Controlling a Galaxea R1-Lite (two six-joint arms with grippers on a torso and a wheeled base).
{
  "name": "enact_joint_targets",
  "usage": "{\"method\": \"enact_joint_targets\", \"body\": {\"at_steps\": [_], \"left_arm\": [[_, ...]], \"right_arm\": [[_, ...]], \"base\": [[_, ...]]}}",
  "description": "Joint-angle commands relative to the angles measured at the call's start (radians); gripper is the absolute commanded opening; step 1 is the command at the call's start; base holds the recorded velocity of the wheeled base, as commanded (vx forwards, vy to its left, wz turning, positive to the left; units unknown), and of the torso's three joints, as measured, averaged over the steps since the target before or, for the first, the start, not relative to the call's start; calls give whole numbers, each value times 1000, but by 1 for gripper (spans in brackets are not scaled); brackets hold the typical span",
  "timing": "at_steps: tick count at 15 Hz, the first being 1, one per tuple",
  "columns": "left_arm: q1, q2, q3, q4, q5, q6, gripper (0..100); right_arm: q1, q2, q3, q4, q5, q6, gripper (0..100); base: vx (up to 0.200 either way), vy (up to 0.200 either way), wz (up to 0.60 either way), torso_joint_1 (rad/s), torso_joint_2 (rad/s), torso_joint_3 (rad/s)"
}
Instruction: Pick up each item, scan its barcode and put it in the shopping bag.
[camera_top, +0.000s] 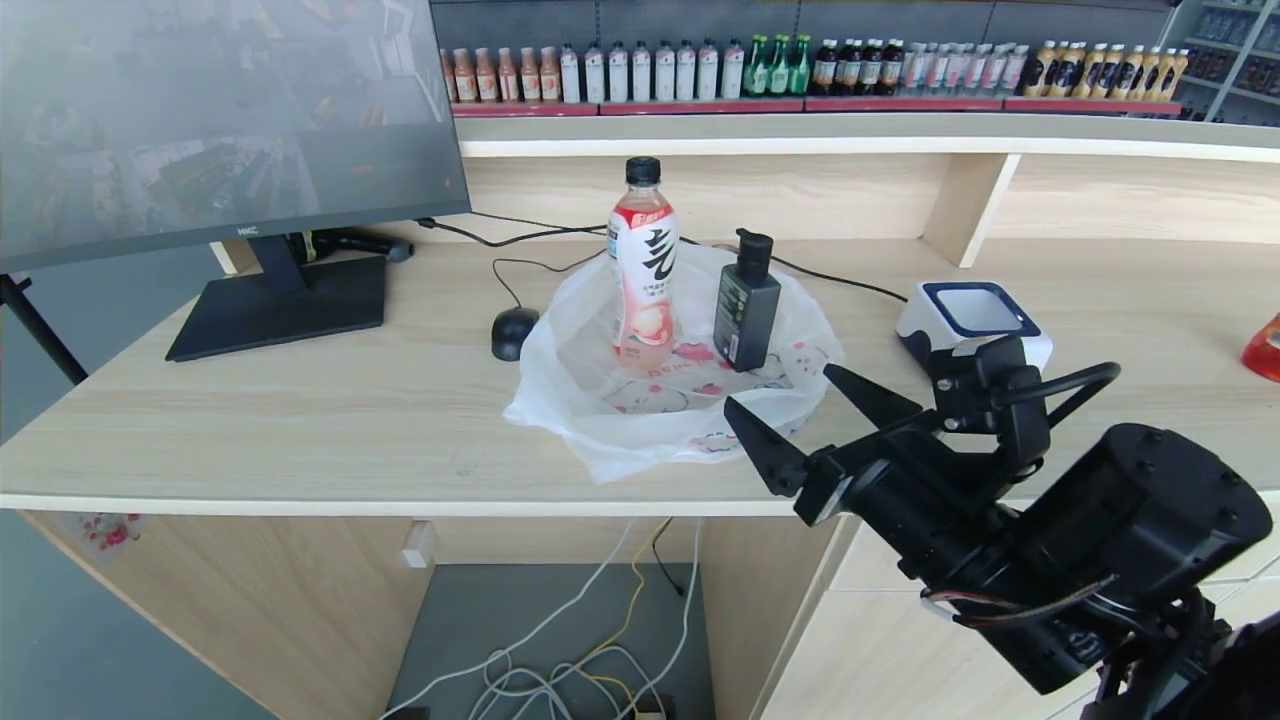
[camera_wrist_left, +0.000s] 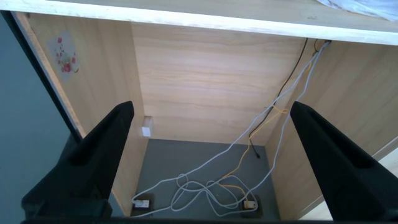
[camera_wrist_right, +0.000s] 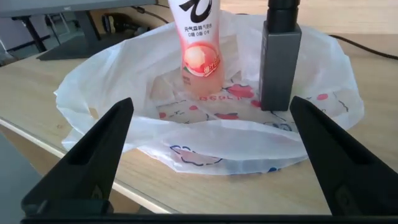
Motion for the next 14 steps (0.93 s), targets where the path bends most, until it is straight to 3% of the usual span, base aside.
{"method": "enact_joint_targets", "body": {"at_steps": [1,14], "left_arm": [[0,0,0,0,0,0,100],[0,0,0,0,1,-5,100]], "right_arm": [[25,16,-5,-1,0,1,100],[26,24,-28,-1,0,1,100]], "base": [[0,0,0,0,0,0],[-15,0,0,0,0,0]]}}
